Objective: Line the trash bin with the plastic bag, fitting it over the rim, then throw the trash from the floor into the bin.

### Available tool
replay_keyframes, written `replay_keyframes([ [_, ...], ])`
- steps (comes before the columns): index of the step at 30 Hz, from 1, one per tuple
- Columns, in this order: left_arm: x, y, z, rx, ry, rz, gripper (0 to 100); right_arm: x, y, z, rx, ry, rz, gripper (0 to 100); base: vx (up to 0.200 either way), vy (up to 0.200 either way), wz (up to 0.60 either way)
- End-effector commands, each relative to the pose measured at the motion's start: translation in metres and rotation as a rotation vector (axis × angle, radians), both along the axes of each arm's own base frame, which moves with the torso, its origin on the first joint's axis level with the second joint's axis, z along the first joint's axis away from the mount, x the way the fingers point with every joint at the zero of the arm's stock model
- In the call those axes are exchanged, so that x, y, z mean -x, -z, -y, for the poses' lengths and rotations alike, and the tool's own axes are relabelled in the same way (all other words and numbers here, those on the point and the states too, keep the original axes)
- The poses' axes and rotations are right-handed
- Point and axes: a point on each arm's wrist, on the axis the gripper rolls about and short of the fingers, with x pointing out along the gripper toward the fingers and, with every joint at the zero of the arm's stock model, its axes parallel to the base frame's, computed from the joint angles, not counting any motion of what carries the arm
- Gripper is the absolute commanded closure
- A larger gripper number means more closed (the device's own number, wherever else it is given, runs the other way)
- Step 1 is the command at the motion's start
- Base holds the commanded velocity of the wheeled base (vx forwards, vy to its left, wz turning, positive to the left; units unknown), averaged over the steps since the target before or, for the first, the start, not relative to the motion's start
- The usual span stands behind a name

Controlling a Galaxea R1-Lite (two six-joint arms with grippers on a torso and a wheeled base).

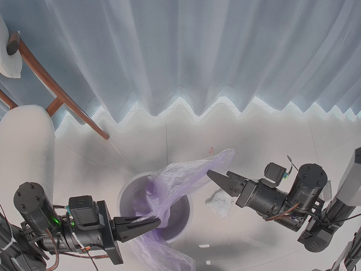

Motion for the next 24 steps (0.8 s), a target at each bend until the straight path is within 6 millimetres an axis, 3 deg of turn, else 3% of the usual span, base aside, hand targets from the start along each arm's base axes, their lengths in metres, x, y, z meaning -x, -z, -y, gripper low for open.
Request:
replay_keyframes([
  [1, 0.0006, 0.0003, -0.0002, 0.0, 0.002, -0.002, 100, -0.0065, 0.002, 0.0019, -0.001, 0.019, 0.011, 0, 0.0, 0.0, 0.0],
  [24, 0.0046, -0.0021, 0.0012, 0.007, 0.02, 0.011, 100, -0.0144, 0.009, -0.0027, 0.001, 0.022, -0.003, 0, 0.0, 0.0, 0.0],
])
